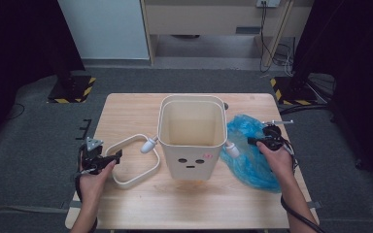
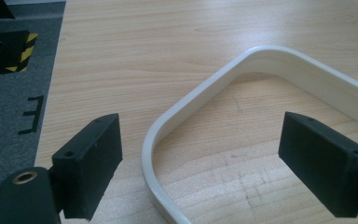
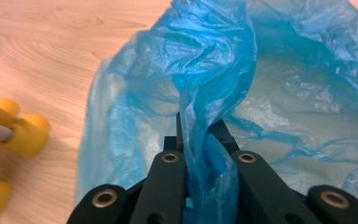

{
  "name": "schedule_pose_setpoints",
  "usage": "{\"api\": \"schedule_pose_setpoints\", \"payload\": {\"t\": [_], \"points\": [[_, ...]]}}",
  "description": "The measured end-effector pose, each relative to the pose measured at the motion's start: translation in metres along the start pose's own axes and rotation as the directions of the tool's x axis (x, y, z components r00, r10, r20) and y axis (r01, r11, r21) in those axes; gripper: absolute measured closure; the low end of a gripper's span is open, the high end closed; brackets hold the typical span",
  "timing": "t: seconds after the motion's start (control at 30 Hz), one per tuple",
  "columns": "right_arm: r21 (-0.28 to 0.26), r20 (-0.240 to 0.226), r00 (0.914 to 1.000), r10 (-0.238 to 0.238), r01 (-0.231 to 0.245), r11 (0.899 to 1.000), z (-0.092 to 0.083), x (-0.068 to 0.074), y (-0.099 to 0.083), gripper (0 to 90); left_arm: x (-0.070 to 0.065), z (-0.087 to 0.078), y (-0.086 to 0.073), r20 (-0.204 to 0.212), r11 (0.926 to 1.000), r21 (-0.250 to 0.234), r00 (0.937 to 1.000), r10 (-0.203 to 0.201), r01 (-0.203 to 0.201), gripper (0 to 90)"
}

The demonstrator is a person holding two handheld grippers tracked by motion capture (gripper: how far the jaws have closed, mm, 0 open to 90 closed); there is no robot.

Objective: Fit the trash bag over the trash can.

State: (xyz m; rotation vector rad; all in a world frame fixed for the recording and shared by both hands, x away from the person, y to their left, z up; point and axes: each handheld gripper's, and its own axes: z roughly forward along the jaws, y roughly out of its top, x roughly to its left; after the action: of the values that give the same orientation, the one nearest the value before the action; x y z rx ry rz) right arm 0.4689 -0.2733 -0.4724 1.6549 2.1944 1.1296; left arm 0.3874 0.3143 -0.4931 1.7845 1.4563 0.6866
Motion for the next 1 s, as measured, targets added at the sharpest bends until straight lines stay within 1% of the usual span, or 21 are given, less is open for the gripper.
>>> {"api": "schedule_pose_setpoints", "payload": {"t": [0.1, 0.2, 0.3, 0.4, 0.5, 0.73, 0.9, 1.0], "points": [[-0.002, -0.011, 0.9998, 0.018, -0.018, 1.0, -0.006, 0.001, 0.006, 87.4, 0.001, 0.0, 0.0, -0.003, 1.0, -0.002, 1.0, -0.003, 0.003, 12.8], [-0.001, 0.0, 0.9997, 0.024, -0.024, 1.0, -0.009, 0.002, 0.012, 87.4, 0.001, 0.0, 0.0, -0.003, 1.0, -0.003, 1.0, -0.006, 0.006, 12.8], [-0.01, -0.009, 0.9992, 0.039, -0.039, 0.999, -0.011, 0.002, 0.016, 87.3, 0.002, -0.001, 0.0, -0.006, 1.0, -0.006, 1.0, -0.002, 0.002, 12.9], [-0.021, -0.028, 0.997, 0.072, -0.073, 0.997, -0.013, 0.0, 0.02, 87.3, 0.002, -0.001, 0.0, -0.009, 1.0, -0.01, 1.0, 0.001, -0.001, 12.9], [-0.038, -0.061, 0.9912, 0.118, -0.12, 0.992, -0.014, -0.003, 0.024, 87.3, 0.002, -0.002, 0.0, -0.012, 0.9999, -0.012, 0.9999, 0.001, -0.001, 12.9], [-0.053, -0.069, 0.9897, 0.125, -0.129, 0.99, -0.016, -0.005, 0.037, 87.5, 0.002, -0.002, 0.0, -0.012, 0.9999, -0.015, 0.9999, 0.002, -0.002, 13.0], [-0.059, -0.098, 0.9825, 0.158, -0.164, 0.985, -0.015, -0.009, 0.043, 87.6, 0.002, -0.002, -0.001, -0.011, 0.9999, -0.015, 0.9999, 0.003, -0.003, 13.0], [-0.068, -0.121, 0.9762, 0.18, -0.189, 0.98, -0.018, -0.012, 0.047, 87.7, 0.003, -0.002, -0.001, -0.01, 0.9999, -0.016, 1.0, 0.001, -0.001, 13.0]]}}
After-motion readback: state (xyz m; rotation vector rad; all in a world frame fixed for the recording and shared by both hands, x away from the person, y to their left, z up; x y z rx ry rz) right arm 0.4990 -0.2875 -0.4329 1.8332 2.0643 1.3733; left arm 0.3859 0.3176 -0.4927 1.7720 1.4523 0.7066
